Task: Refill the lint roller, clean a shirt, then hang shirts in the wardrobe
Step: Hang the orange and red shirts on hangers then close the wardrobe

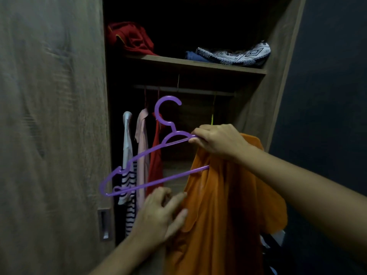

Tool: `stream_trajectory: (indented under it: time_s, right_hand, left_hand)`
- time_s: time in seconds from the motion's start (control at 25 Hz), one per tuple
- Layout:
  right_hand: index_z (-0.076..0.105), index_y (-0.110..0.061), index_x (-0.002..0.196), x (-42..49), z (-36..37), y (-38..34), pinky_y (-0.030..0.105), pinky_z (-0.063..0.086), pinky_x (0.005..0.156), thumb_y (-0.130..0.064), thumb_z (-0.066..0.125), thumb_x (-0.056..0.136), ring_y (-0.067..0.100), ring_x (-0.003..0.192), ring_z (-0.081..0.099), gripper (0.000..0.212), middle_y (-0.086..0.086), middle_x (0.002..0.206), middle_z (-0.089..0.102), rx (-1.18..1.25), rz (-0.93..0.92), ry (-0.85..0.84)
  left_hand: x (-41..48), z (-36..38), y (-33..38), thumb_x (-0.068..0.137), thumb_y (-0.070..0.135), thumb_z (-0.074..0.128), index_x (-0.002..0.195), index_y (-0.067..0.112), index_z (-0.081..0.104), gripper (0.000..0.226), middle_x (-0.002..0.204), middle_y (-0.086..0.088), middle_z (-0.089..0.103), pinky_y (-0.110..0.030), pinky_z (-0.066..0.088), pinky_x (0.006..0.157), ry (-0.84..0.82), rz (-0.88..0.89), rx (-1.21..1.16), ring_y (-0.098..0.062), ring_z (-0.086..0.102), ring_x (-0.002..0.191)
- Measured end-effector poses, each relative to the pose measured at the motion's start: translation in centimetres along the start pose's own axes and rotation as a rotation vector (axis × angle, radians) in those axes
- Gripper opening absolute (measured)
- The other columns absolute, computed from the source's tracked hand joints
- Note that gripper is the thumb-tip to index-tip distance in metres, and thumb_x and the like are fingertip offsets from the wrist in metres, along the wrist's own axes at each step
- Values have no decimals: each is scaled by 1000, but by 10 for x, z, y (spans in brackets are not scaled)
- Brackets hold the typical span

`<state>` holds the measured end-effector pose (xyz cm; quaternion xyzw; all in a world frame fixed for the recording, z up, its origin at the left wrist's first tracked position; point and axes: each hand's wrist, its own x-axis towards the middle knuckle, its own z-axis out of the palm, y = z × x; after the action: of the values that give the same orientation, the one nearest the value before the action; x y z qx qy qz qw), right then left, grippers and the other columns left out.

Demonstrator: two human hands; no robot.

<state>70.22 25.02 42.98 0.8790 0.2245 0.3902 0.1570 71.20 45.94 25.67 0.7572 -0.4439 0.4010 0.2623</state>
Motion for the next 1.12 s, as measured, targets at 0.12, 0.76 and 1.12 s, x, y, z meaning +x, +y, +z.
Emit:
stream_trajectory:
  time_s: [0.12,0.76,1.12]
  right_hand:
    - [62,-16,99,3,-14,-3,29,42,45,-50,28,91,25,67,65,49,4,86,66,29,3,63]
    - [55,-25,115,-59,20,-5,31,51,66,-56,32,92,16,87,63,46,-1,103,67,181,258,-135]
    - [50,-31,117,-112,45,15,24,48,77,-48,46,90,4,94,60,33,-8,108,58,833,613,-191]
  left_hand:
    - [-22,18,5,84,72,28,117,51,41,42,114,10,27,-27,38,94,-347,-165,-176,-1,34,106]
    - [41,-59,-79,81,67,39,104,54,36,27,88,1,64,-31,53,70,-310,-224,-336,-10,63,78]
    - [63,-124,-112,71,54,69,111,42,43,50,62,5,61,-31,46,56,-169,-423,-390,-8,56,54]
